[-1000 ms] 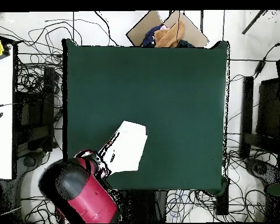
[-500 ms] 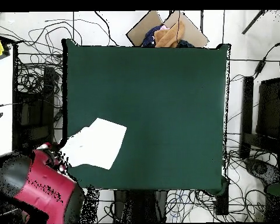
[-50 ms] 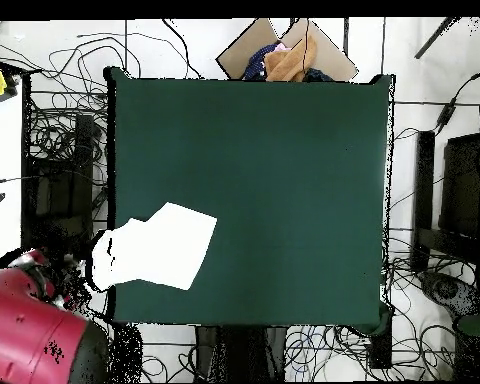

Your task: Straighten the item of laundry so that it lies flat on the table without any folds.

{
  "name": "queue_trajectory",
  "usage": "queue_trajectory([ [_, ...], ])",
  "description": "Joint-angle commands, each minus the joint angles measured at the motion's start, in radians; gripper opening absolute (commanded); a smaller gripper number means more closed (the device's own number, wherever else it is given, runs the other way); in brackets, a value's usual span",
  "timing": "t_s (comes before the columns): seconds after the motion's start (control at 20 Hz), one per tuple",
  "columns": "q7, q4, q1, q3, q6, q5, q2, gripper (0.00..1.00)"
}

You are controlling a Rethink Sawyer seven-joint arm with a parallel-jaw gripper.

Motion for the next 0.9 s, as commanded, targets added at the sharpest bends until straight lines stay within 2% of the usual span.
queue_trajectory([
  [0.05, -0.085, 0.158, -0.057, -0.012, -0.025, -0.223, -0.161, 0.00],
  [0.15, -0.179, 0.239, -0.109, 0.031, -0.203, -0.281, -0.161, 0.00],
  [0.35, -0.262, 0.371, -0.242, 0.169, -0.494, -0.348, -0.204, 0.00],
  [0.65, -0.303, 0.468, -0.438, 0.323, -0.706, -0.505, -0.262, 0.00],
  [0.9, -0.313, 0.525, -0.592, 0.448, -0.776, -0.597, -0.312, 0.00],
])
